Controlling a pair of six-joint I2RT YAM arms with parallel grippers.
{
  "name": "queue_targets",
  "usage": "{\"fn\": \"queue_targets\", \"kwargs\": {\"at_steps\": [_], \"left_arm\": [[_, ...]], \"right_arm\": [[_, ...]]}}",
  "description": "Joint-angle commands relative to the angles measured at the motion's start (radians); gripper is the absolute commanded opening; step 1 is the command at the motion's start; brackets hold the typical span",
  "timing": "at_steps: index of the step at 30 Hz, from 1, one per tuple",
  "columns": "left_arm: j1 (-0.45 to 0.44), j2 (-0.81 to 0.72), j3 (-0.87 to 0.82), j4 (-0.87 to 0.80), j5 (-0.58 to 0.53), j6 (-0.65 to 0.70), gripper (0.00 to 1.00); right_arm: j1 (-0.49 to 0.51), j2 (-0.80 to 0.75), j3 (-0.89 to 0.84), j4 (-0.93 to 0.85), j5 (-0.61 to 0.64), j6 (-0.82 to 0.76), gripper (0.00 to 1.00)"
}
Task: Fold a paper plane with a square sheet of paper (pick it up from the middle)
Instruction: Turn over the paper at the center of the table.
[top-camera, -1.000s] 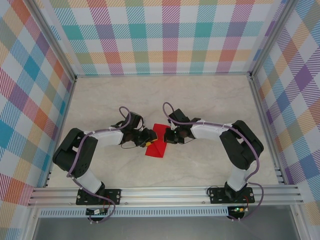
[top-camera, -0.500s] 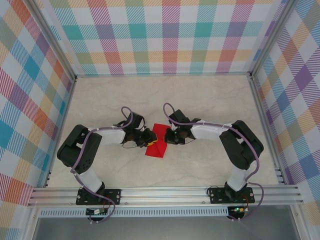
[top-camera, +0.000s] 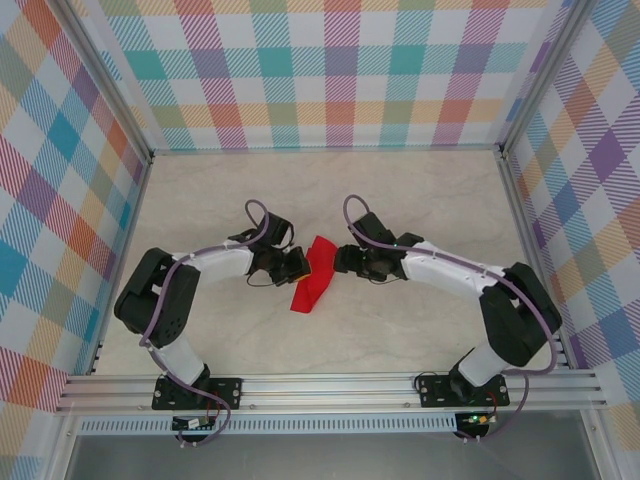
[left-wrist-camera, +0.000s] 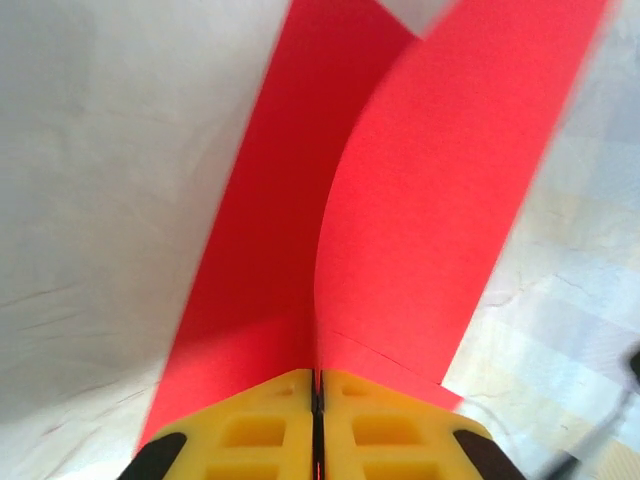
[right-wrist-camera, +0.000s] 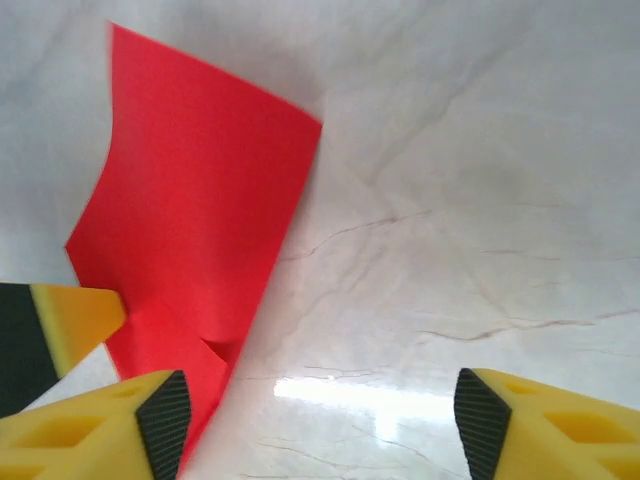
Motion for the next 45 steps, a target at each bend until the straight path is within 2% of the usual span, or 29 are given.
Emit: {"fn": "queue_targets", "kwargs": {"at_steps": [1, 6, 15, 18, 23, 31, 37, 45], "left_arm": [[-0.032, -0.083, 0.101, -0.25, -0.181, 0.118, 0.08], [-0.086, -0.136, 0.263, -0.474, -0.381, 0.224, 0.08], [-0.125, -0.158, 0.476, -0.665, -0.649, 0.339, 0.08], [-0.146, -0.118, 0.545, -0.719, -0.826, 0.387, 0.08], [-0.183, 0.016, 0.612, -0.747, -1.052, 0.423, 0.08], [-0.242, 0.344, 0.771, -0.77, -1.365, 0.44, 0.08], [-0.265, 0.513, 0.848, -0.737, -1.374, 0.457, 0.08], [-0.333, 0.603, 0.847, -0.69, -1.176, 0.377, 0.08]], "right_arm": [[-0.003, -0.067, -0.01, -0.126, 0.144, 0.026, 0.8], [-0.003, -0.166, -0.028, -0.214, 0.232, 0.061, 0.91], [-0.005, -0.349, -0.081, -0.32, 0.274, 0.104, 0.93], [-0.006, -0.392, -0.093, -0.349, 0.295, 0.112, 0.94], [-0.023, -0.443, -0.124, -0.369, 0.331, 0.134, 0.95], [-0.101, -0.484, -0.178, -0.369, 0.344, 0.187, 0.95], [-0.157, -0.487, -0.186, -0.391, 0.337, 0.195, 0.95], [-0.23, -0.485, -0.15, -0.431, 0.332, 0.166, 0.97]]}}
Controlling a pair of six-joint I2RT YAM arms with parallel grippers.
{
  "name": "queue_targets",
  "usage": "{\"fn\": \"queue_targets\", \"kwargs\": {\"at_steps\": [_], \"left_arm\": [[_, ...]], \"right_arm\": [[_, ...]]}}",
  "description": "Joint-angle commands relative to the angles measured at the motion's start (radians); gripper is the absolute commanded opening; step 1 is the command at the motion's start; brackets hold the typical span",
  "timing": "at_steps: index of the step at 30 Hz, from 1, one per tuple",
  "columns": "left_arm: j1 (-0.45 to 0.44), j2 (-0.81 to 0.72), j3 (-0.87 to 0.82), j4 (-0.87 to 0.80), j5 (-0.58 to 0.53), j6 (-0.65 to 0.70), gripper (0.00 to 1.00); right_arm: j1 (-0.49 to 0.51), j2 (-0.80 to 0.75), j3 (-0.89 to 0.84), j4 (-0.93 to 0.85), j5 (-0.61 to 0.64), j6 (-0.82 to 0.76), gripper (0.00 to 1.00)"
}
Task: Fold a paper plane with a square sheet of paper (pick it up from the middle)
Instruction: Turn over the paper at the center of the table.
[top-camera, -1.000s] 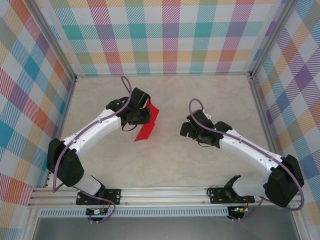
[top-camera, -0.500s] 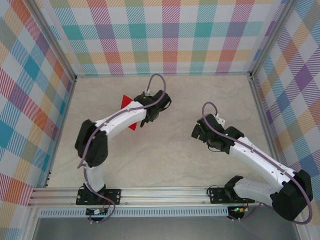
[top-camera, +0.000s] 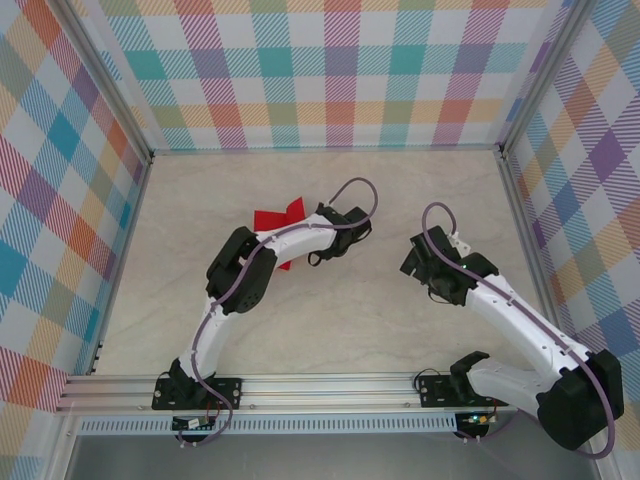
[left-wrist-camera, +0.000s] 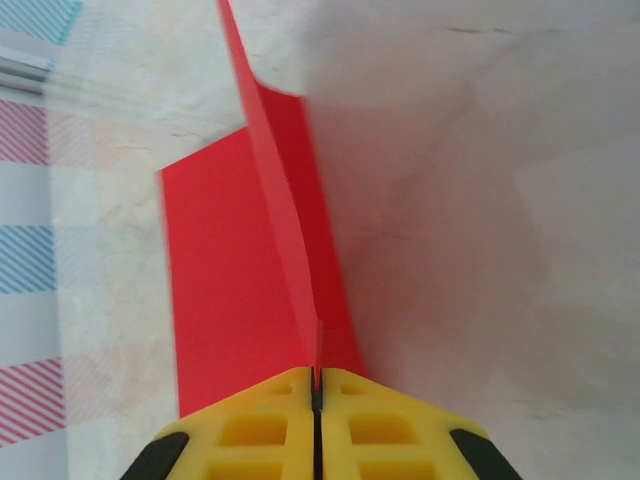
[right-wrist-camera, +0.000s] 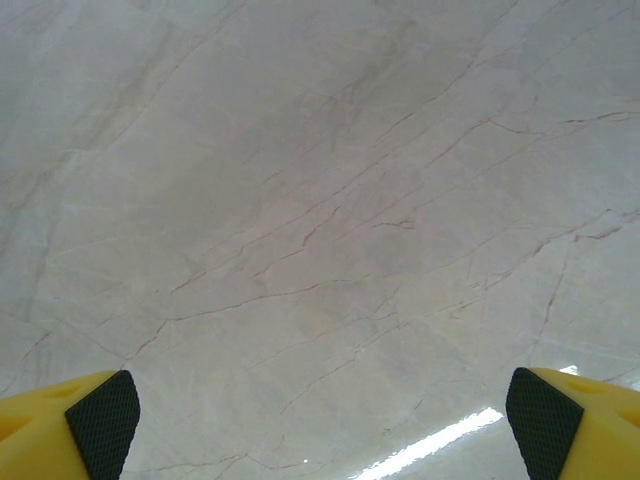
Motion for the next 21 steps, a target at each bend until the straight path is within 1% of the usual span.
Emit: {"fn": "queue_targets", "kwargs": {"at_steps": [1, 3, 9, 11, 13, 14, 17, 21], "left_arm": [[-0.044, 0.036, 0.019, 0.022, 0.086, -0.053, 0.08], [-0.052, 0.046, 0.014, 0.026, 0.135, -0.068, 0.08], [-0.067, 0.043, -0.017, 0.04, 0.213, -0.115, 0.12], [-0.072, 0.026, -0.027, 0.042, 0.253, -0.121, 0.18], [-0.077, -0.01, -0.046, 0.057, 0.316, -0.126, 0.26], [-0.08, -0.039, -0.061, 0.066, 0.364, -0.13, 0.3], [-0.08, -0.151, -0.115, 0.109, 0.517, -0.152, 0.39], [-0.074, -0.305, -0.167, 0.147, 0.672, -0.186, 0.5]], "right_arm": [[-0.024, -0.008, 0.033, -0.03, 0.003, -0.013, 0.97], [-0.033, -0.002, 0.036, -0.02, -0.009, -0.022, 0.97], [-0.05, 0.022, 0.033, 0.014, -0.055, -0.041, 0.98], [-0.056, 0.031, 0.034, 0.018, -0.062, -0.04, 0.98], [-0.057, 0.034, 0.036, 0.023, -0.067, -0.042, 0.98], [-0.059, 0.035, 0.038, 0.027, -0.069, -0.043, 0.98], [-0.065, 0.045, 0.057, 0.039, -0.084, -0.067, 0.98], [-0.067, 0.081, 0.096, 0.064, -0.124, -0.119, 0.98]]}}
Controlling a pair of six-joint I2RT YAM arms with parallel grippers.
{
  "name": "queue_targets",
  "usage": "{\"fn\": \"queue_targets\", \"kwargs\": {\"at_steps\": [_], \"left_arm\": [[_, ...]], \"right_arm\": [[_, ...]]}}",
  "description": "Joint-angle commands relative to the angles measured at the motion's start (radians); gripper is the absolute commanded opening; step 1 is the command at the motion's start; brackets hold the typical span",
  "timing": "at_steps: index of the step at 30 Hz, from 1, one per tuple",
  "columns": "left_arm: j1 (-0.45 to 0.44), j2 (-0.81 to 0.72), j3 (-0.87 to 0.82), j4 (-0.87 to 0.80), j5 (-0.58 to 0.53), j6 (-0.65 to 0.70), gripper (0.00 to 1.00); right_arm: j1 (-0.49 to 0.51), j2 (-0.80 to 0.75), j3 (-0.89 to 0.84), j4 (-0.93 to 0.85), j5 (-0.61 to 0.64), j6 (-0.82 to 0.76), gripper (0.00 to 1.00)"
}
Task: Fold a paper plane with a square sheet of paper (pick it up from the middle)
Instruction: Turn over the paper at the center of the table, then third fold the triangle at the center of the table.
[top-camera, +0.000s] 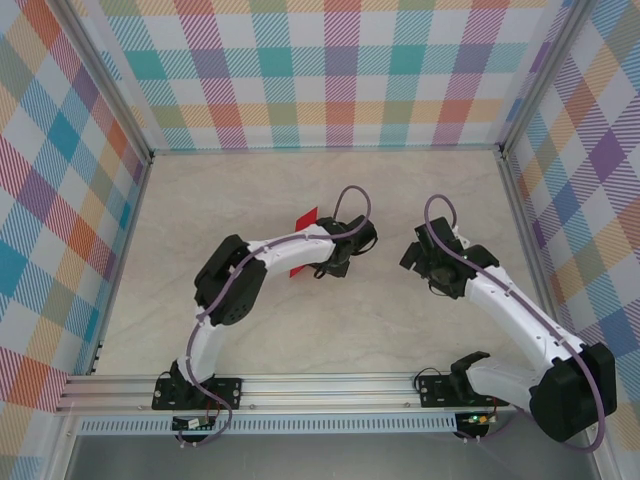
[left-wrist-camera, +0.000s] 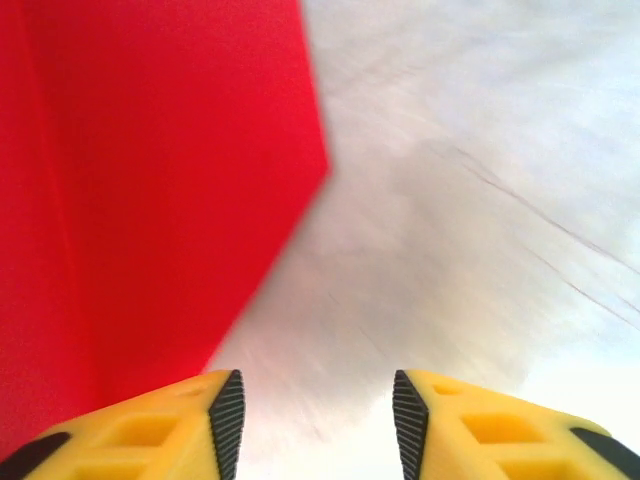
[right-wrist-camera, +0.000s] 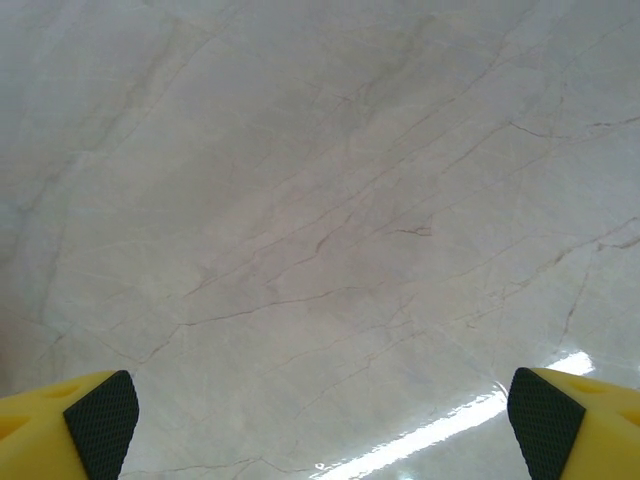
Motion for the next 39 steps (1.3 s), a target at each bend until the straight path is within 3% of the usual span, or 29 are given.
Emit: {"fn": "queue_targets", "kwargs": {"at_steps": [1, 5, 9, 12, 16, 22, 29, 39], "left_arm": [[-0.003, -0.174, -0.037, 0.067, 0.225, -0.046, 0.54], [0.04, -0.296, -0.106, 0.118, 0.335, -0.067, 0.61], [0.132, -0.429, -0.234, 0.207, 0.427, -0.117, 0.71], [0.221, -0.524, -0.35, 0.25, 0.392, -0.161, 0.84], [0.36, -0.607, -0.494, 0.276, 0.385, -0.203, 0.92], [0.492, -0.644, -0.619, 0.281, 0.385, -0.236, 0.98], [0.569, -0.657, -0.711, 0.323, 0.435, -0.256, 1.0], [0.58, -0.689, -0.741, 0.349, 0.449, -0.253, 1.0]], "right_arm": [[-0.004, 0.036, 0.061, 0.041, -0.045, -0.065, 0.98], [-0.004, 0.107, 0.119, 0.075, -0.111, -0.111, 0.98], [-0.002, 0.198, 0.187, 0.15, -0.253, -0.181, 0.96], [0.029, 0.287, 0.248, 0.22, -0.347, -0.212, 0.95], [0.126, 0.464, 0.395, 0.265, -0.404, -0.247, 0.91], [0.232, 0.773, 0.681, 0.286, -0.455, -0.259, 0.9], [0.255, 1.077, 0.992, 0.254, -0.566, -0.279, 0.85], [0.256, 1.236, 1.134, 0.123, -0.483, -0.26, 0.86]]}}
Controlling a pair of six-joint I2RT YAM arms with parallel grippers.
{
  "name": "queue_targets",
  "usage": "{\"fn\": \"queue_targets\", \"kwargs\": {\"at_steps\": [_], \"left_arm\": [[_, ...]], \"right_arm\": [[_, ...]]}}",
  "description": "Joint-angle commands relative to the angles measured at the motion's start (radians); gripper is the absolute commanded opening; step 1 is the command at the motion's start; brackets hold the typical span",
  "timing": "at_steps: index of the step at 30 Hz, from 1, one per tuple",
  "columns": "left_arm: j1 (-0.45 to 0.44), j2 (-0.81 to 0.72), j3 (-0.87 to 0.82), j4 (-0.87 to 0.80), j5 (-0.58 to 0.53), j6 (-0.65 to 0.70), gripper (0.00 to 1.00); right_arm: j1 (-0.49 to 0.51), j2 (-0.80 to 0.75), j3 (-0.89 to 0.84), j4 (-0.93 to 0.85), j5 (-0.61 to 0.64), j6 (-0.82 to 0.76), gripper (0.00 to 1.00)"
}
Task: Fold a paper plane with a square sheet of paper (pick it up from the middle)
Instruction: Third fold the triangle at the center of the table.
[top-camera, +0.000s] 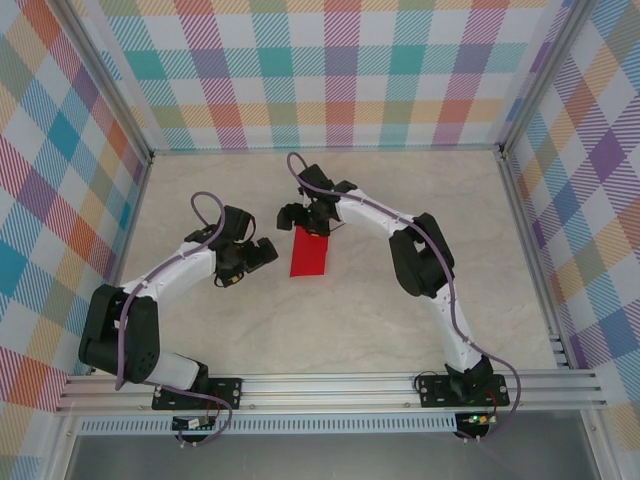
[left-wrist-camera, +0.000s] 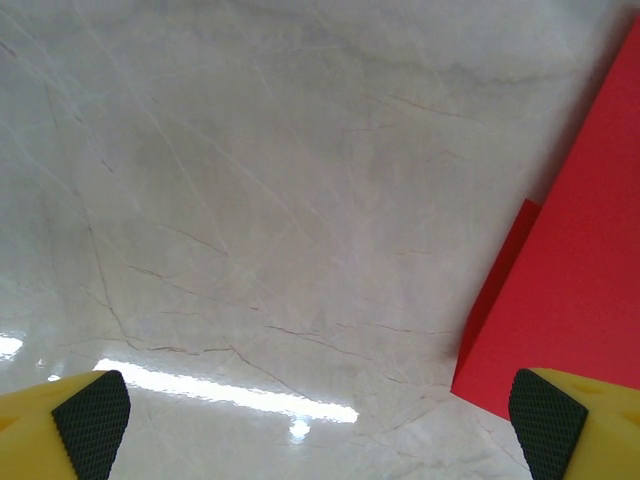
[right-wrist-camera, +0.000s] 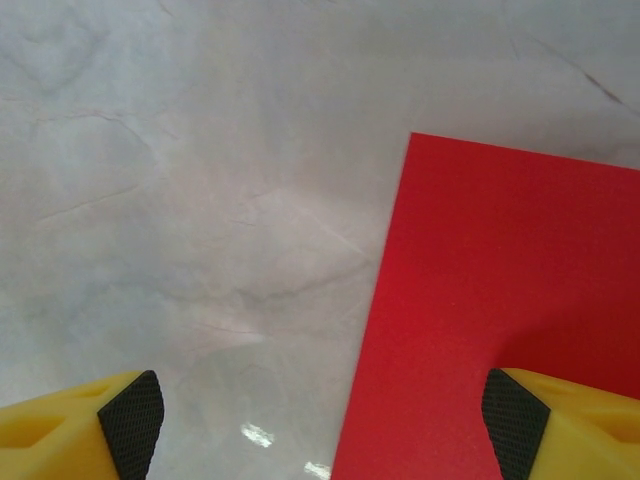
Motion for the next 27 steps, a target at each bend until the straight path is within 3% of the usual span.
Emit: {"fn": "queue_targets", "kwargs": {"at_steps": [1, 11, 20, 27], "left_arm": [[0.018, -0.03, -0.013, 0.024, 0.024, -0.011, 1.0], [0.018, -0.013, -0.011, 0.02, 0.088, 0.011, 1.0], [0.012, 0.005, -0.022, 0.083, 0.216, 0.059, 0.99], [-0.057, 0.018, -0.032, 0.162, 0.333, 0.095, 0.94]], "right_arm": [[0.0, 0.027, 0.038, -0.074, 0.032, -0.003, 0.86], [0.0, 0.005, -0.075, -0.089, 0.058, 0.028, 0.86], [-0.001, -0.174, -0.318, -0.028, 0.091, 0.069, 0.88], [-0.003, -0.307, -0.49, 0.061, 0.057, 0.098, 0.88]]}}
